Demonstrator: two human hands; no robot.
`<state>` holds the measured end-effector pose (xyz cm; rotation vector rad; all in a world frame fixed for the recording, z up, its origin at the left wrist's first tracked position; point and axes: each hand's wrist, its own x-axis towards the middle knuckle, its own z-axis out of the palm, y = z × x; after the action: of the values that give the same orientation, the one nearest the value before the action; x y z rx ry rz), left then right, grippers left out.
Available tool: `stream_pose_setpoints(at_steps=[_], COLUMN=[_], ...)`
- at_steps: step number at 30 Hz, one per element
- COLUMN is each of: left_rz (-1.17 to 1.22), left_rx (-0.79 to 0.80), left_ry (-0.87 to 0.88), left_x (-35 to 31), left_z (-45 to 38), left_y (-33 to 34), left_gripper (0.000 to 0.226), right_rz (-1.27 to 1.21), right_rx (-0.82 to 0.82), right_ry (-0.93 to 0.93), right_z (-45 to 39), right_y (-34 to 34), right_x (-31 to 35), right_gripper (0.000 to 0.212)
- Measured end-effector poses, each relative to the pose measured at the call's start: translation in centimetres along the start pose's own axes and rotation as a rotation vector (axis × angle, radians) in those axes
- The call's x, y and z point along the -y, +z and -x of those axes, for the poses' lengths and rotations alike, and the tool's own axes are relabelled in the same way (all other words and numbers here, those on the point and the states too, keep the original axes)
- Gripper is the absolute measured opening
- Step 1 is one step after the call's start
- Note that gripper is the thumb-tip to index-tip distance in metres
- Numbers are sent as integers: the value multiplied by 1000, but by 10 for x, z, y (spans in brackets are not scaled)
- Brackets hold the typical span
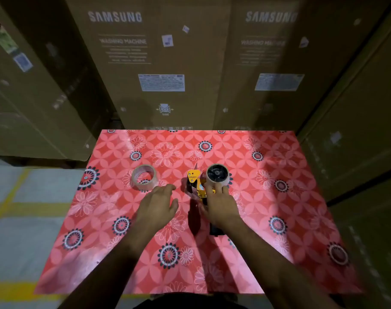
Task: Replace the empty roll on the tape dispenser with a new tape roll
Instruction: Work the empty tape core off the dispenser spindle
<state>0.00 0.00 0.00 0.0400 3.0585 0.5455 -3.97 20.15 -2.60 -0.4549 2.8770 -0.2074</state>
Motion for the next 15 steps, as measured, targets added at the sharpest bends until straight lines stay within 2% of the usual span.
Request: stream_pose_setpoints(at_steps=[8,15], left_rz=[34,62], left_rx=[-12,26], left_ry=[15,99], left_x=[9,1], left_z=[10,14], left_y=[8,18], left_gripper=[39,39], right_rz=[30,41], right_rx=[40,40], right_ry=[21,-75], right_z=[8,57], right_y=[23,37], right_x=[1,0], right_gripper=[50,56])
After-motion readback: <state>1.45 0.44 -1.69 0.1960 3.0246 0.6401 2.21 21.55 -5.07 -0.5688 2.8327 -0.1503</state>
